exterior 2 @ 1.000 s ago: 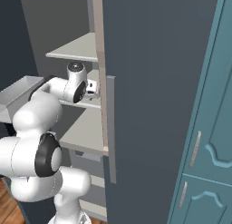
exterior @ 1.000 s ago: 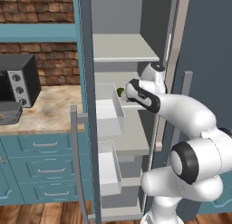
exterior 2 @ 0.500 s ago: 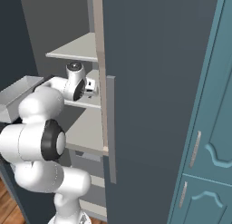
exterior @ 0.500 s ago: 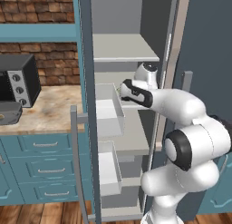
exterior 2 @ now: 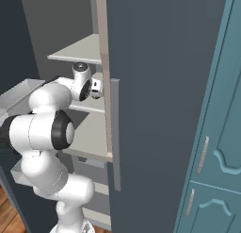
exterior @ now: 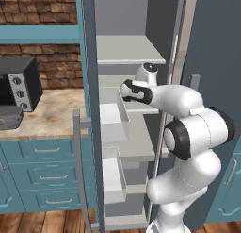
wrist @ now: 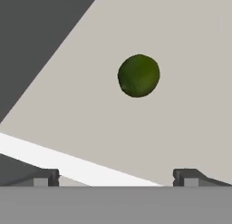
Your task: Take the lime and mushroom out of the freezer and place them in the tupperware container on the counter. Then put the tupperware containing the vegetables back in the freezer.
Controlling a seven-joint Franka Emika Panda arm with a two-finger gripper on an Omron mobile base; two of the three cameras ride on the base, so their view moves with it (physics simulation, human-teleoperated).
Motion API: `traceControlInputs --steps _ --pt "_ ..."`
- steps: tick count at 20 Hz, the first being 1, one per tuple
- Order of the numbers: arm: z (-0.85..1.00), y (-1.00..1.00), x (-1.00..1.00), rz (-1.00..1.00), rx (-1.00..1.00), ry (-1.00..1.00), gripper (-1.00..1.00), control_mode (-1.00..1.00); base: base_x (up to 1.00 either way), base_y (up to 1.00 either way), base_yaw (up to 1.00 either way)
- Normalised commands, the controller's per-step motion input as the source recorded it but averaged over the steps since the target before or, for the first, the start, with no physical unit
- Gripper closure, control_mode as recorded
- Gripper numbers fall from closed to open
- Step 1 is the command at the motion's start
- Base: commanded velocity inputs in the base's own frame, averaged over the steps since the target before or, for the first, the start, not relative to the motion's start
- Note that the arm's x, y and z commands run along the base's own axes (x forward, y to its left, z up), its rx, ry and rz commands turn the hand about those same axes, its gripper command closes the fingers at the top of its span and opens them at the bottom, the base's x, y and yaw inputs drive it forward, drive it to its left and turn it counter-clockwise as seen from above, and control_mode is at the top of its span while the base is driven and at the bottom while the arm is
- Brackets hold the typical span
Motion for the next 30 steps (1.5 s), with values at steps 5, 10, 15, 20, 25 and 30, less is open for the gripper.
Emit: traceControlInputs --steps 5,10,15,20,25,30 --pt "-0.17 0.0 0.3 0.0 0.0 0.0 -1.0 -1.0 0.0 0.0 0.0" --pt "-0.24 -0.13 0.36 0.0 0.0 0.0 -1.0 -1.0 0.0 0.0 0.0" --pt "-0.17 -0.08 0.43 0.0 0.0 0.0 -1.0 -1.0 0.0 0.0 0.0" --pt "-0.04 0.0 0.25 -0.01 0.0 0.0 -1.0 -1.0 0.0 0.0 0.0" --pt "-0.13 0.0 0.25 0.0 0.0 0.0 -1.0 -1.0 0.0 0.0 0.0" --pt "-0.18 0.01 0.35 0.0 0.0 0.0 -1.0 -1.0 0.0 0.0 0.0"
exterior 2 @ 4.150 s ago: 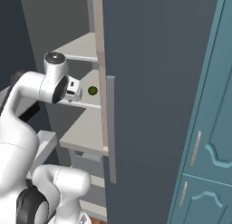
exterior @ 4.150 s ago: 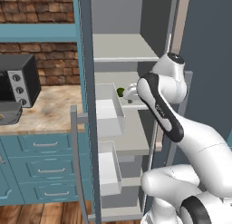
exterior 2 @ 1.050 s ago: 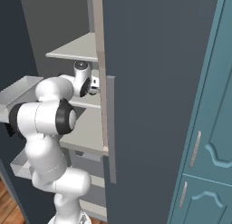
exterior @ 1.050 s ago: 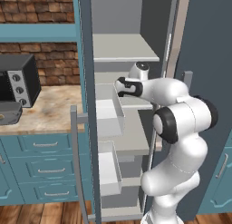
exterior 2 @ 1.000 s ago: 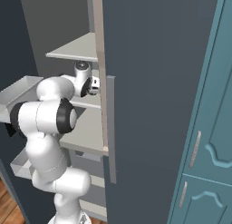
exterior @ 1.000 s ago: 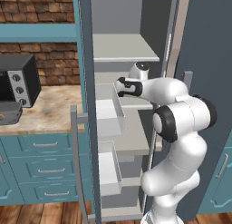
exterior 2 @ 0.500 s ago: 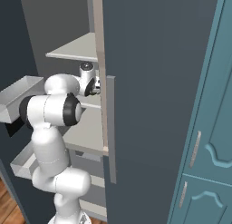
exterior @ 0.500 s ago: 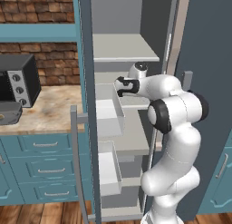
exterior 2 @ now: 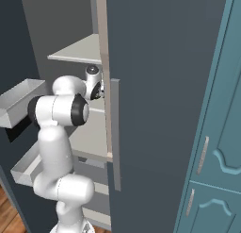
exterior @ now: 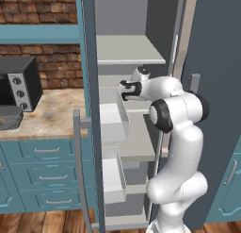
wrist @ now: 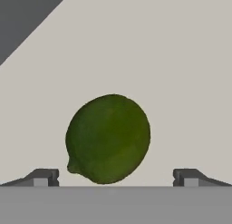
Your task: Take the lime and mushroom out of the freezer and place them in the tupperware container on the counter. Then put the tupperware containing the vegetables back in the freezer.
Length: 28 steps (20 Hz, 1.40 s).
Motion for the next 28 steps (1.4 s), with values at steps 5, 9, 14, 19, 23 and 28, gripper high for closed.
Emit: traceControlInputs --steps 5,9,14,19,23,28 --pt "-0.04 0.17 0.34 0.0 0.0 0.0 -1.0 -1.0 0.0 0.0 0.0" --pt "-0.09 0.18 0.25 -0.02 0.0 0.02 -1.0 -1.0 0.0 0.0 0.0" --pt "-0.24 0.0 0.05 -0.03 0.0 0.12 1.0 -1.0 0.0 0.0 0.0" --pt "-0.05 -0.07 -0.15 0.0 0.0 -0.01 1.0 -1.0 0.0 0.0 0.0" --pt "-0.42 0.0 -0.51 0.0 0.0 -0.11 1.0 -1.0 0.0 0.0 0.0" --pt "-0.56 0.0 -0.55 0.0 -0.01 -0.16 1.0 -1.0 0.0 0.0 0.0"
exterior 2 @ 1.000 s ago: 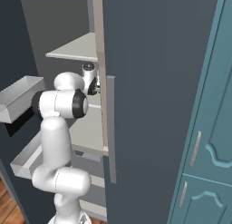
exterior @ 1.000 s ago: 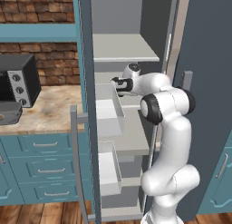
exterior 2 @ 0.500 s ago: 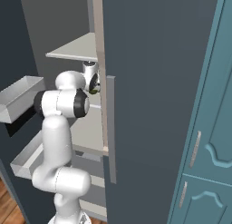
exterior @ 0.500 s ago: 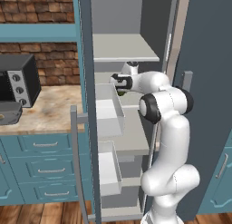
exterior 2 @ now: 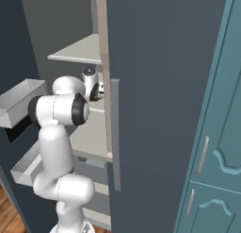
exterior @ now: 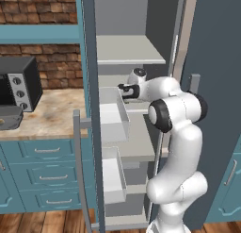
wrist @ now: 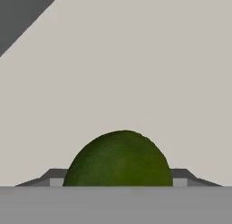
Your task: Take the lime and mushroom out of the freezer and place them in the tupperware container on the counter. Then put the tupperware containing the vegetables back in the freezer.
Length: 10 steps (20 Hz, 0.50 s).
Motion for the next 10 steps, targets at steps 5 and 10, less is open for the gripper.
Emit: traceControlInputs --steps 5,10 --pt "0.32 0.0 -0.97 0.0 0.0 -0.04 1.0 -1.0 0.0 0.0 0.0" --pt "0.68 -0.04 -1.0 0.0 0.0 0.0 1.0 -1.0 0.0 0.0 0.0"
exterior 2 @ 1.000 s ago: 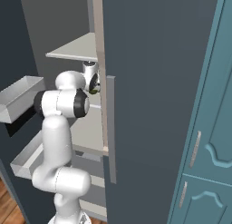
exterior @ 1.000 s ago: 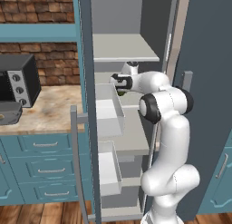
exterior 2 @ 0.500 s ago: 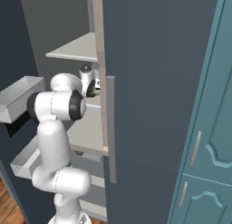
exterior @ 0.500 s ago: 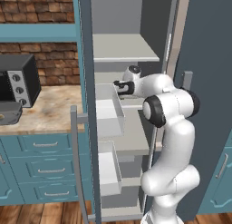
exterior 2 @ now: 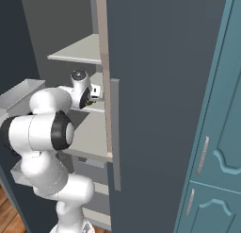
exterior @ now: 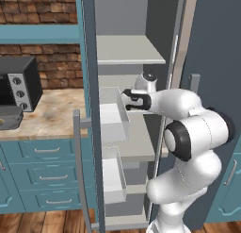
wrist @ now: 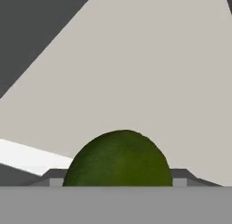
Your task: Take the lime and mushroom out of the freezer and place them in the tupperware container on the counter. Then put the tupperware containing the vegetables back in the freezer.
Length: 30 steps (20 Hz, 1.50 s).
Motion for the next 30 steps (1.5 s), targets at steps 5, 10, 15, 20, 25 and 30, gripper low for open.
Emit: traceControlInputs --steps 5,10,15,20,25,30 --pt "1.0 -0.17 -1.0 0.0 0.0 0.0 1.0 -1.0 0.0 0.0 0.0" --pt "1.0 -0.16 -1.0 0.0 0.0 0.0 1.0 -1.0 0.0 0.0 0.0" --pt "1.0 -0.23 -1.0 0.0 -0.05 0.0 1.0 -1.0 0.0 0.0 0.0" --pt "1.0 -0.19 -1.0 -0.01 -0.08 0.0 1.0 -1.0 0.0 0.0 0.0" --pt "0.85 -0.13 -1.0 0.0 -0.13 0.06 1.0 -1.0 0.0 0.0 0.0" --pt "0.56 -0.08 -1.0 0.0 -0.02 0.03 1.0 -1.0 0.0 0.0 0.0"
